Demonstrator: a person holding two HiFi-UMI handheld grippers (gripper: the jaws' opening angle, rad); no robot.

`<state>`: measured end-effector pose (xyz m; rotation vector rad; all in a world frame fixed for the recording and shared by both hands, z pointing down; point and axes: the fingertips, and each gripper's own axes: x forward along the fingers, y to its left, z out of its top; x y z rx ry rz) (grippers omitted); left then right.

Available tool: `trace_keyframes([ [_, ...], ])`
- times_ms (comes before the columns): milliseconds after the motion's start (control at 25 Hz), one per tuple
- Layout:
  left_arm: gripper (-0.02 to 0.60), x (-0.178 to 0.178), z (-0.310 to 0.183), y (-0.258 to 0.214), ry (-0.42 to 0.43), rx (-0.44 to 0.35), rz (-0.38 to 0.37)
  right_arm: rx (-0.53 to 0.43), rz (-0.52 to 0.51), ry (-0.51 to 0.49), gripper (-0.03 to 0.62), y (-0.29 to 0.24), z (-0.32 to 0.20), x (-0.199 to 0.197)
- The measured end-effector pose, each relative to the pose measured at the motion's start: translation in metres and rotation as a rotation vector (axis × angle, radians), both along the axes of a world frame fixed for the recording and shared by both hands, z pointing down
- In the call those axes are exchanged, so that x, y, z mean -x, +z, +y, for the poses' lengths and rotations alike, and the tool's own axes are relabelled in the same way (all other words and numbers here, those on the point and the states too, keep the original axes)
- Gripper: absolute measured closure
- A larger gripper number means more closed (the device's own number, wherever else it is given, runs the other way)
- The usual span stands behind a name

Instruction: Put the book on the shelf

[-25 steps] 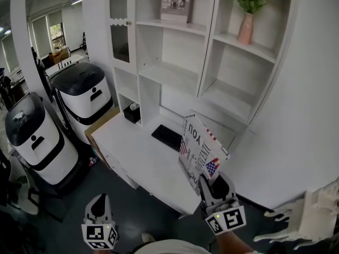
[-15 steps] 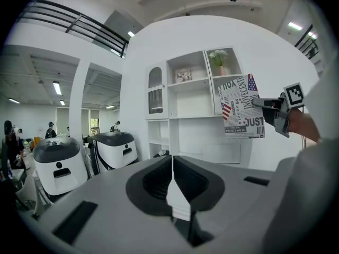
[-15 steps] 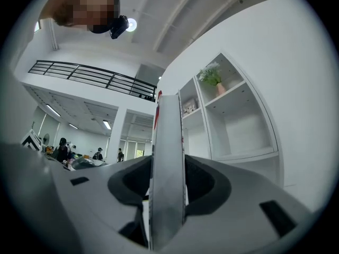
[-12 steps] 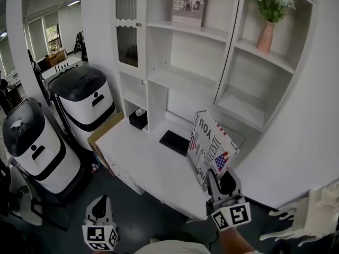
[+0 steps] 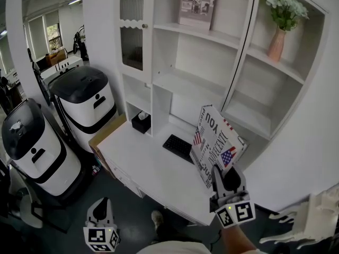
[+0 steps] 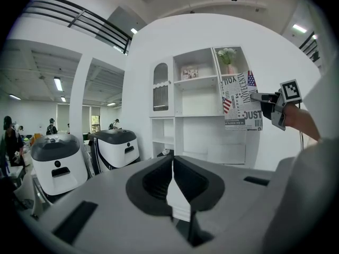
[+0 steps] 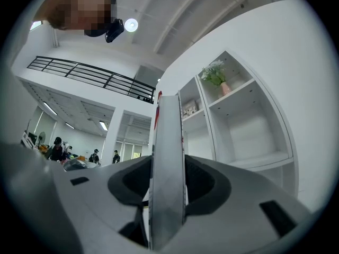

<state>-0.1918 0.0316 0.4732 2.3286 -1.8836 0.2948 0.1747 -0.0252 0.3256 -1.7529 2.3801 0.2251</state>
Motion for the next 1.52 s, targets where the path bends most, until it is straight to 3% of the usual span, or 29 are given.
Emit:
trace_keyframes([
  [440, 0.569, 0.011, -0.096, -0.004, -0.010, -0.009, -0.030, -0.042, -0.003, -0.003, 0.418, -0.009, -0.094, 0.004],
  [680, 0.569, 0.011, -0.135, 0.004, 0.008, 0.001, -0.016, -0.081, 0.059, 0.020, 0.418, -0.027, -0.135, 0.009],
  [1240, 0.569, -0.001, -0.184, 0.004, 0.073, -0.026, 0.022, -0.190, 0.404, 0.110, 0.418, -0.079, -0.182, 0.033],
  [1520, 0.569, 0.007, -0.189, 0.011, 0.067, -0.014, 0.036, -0.193, 0.589, 0.160, 0.418, -0.087, -0.200, 0.042],
])
